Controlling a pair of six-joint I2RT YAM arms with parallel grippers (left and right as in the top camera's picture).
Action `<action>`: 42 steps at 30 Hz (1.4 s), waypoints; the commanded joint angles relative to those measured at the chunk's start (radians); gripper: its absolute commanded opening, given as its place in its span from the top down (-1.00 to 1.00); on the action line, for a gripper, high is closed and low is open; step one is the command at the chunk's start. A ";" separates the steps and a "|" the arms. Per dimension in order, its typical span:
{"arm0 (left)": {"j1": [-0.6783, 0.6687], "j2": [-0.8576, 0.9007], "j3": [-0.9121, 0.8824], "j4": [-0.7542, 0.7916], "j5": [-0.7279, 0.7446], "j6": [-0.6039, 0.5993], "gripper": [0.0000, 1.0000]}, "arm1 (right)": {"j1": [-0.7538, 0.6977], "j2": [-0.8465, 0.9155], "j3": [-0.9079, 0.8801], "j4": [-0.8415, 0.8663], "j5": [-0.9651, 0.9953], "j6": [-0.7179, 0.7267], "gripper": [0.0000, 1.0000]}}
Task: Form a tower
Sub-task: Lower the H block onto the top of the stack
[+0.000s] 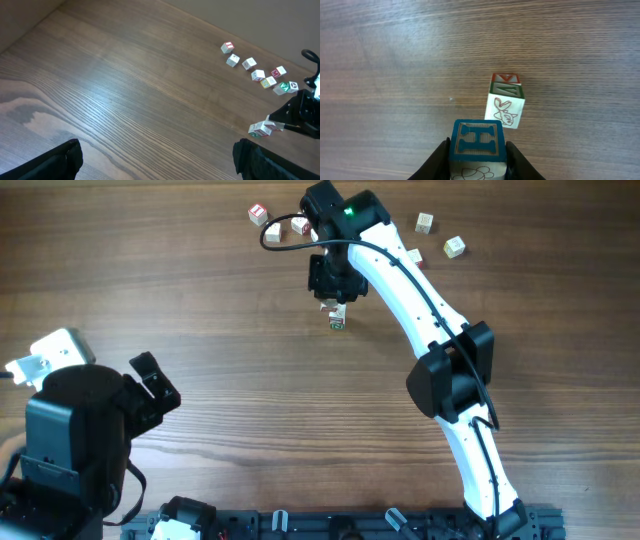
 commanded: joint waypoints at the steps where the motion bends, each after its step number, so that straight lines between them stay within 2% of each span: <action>1: 0.005 0.000 0.001 0.002 -0.013 -0.017 -1.00 | -0.006 0.027 0.001 0.005 0.050 0.085 0.90; 11: 0.005 0.000 0.001 0.002 -0.013 -0.017 -1.00 | -0.032 0.040 -0.016 0.009 0.037 0.129 0.89; 34: 0.005 0.000 0.001 0.002 -0.013 -0.017 -1.00 | -0.041 0.077 -0.015 -0.018 -0.055 0.109 0.91; 38: 0.005 0.000 0.001 0.002 -0.013 -0.017 -1.00 | -0.041 0.071 -0.015 -0.019 -0.057 0.170 0.91; 42: 0.005 0.000 0.001 0.002 -0.013 -0.017 -1.00 | -0.041 0.071 -0.015 -0.025 -0.044 0.293 0.91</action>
